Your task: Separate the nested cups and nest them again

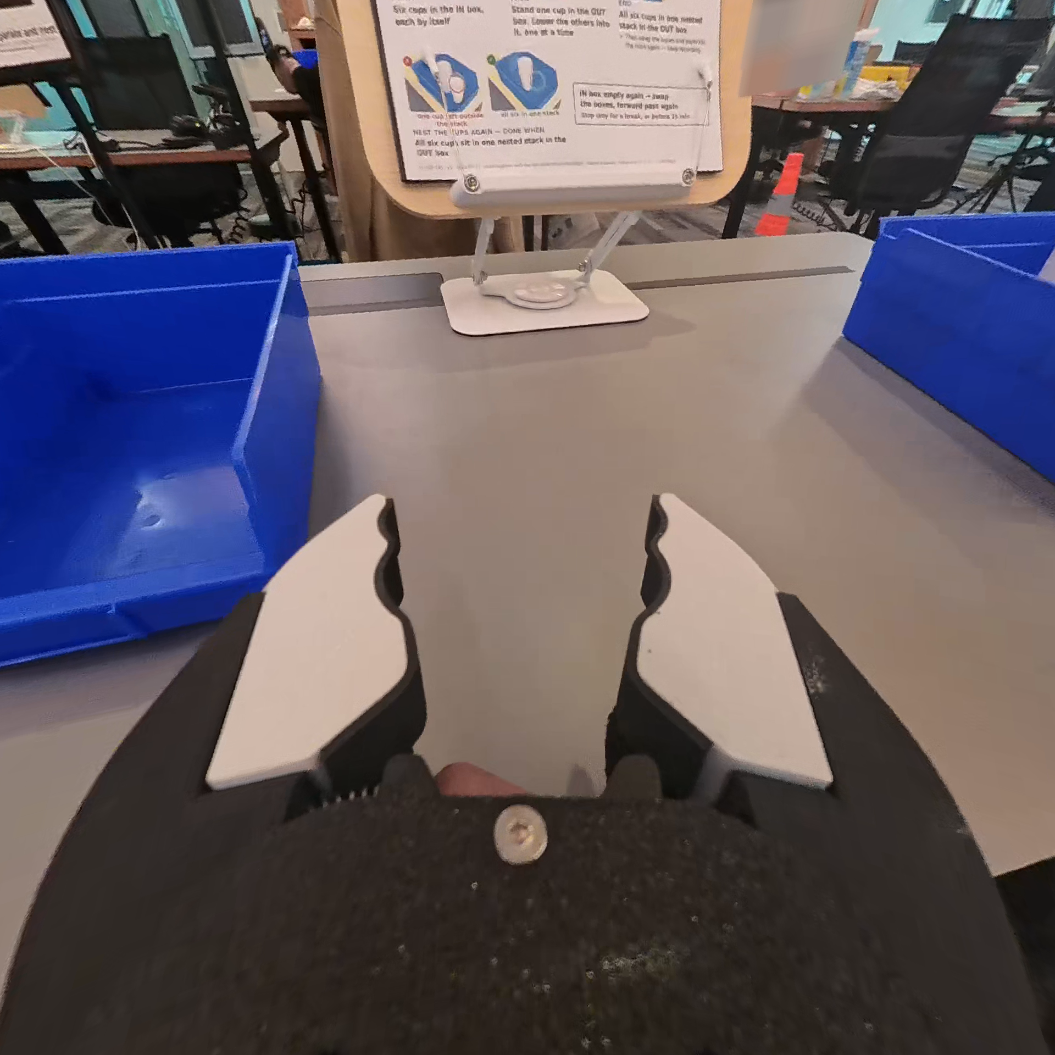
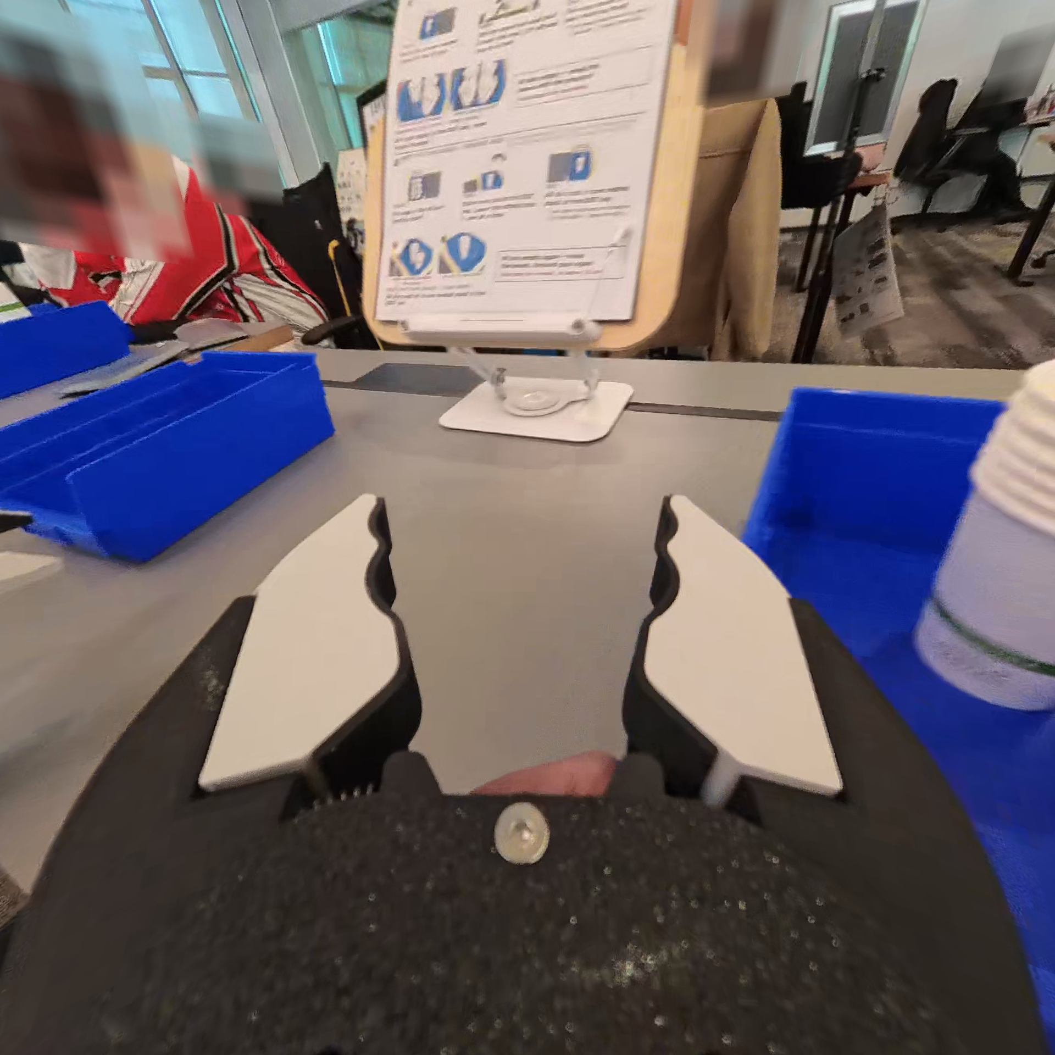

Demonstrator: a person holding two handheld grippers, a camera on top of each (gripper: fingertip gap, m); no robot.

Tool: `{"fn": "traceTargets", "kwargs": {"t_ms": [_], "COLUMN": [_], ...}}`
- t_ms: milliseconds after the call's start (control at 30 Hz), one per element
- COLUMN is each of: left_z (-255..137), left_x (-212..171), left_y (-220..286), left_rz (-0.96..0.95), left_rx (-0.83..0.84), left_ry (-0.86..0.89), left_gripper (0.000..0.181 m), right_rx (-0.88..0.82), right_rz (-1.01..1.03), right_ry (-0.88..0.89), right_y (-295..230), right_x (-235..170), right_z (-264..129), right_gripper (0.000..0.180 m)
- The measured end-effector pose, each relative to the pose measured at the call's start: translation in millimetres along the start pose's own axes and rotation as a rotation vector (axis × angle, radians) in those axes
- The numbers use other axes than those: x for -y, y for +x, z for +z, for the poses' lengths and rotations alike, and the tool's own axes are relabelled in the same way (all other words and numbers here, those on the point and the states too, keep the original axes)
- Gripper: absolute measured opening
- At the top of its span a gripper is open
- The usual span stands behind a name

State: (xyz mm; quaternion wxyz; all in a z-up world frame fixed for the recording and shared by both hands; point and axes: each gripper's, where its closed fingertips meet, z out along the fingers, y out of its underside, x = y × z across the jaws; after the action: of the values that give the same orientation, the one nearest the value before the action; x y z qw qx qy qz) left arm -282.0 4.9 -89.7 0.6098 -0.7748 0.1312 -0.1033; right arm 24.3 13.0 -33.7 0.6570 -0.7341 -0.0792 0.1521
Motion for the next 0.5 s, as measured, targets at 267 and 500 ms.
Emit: {"fn": "traceTargets", "kwargs": {"t_ms": [267,500], "left_z": [-11,-10], "left_x": [-6,-13], "left_y": [6,8], "left_rz": [-0.116,-0.025], "left_rx": [-0.043,0.006], "left_ry": [0.006,0.0], "left_gripper": [0.074,0.079], "right_rx": [-0.04,-0.056], "right_rz": [-0.078,-0.152], "right_ry": [-0.056,-0.085], "right_y": [-28,-30], "right_x": [-51,-74], "right_z": [-11,-28], "right_gripper": [0.086,0.085]}}
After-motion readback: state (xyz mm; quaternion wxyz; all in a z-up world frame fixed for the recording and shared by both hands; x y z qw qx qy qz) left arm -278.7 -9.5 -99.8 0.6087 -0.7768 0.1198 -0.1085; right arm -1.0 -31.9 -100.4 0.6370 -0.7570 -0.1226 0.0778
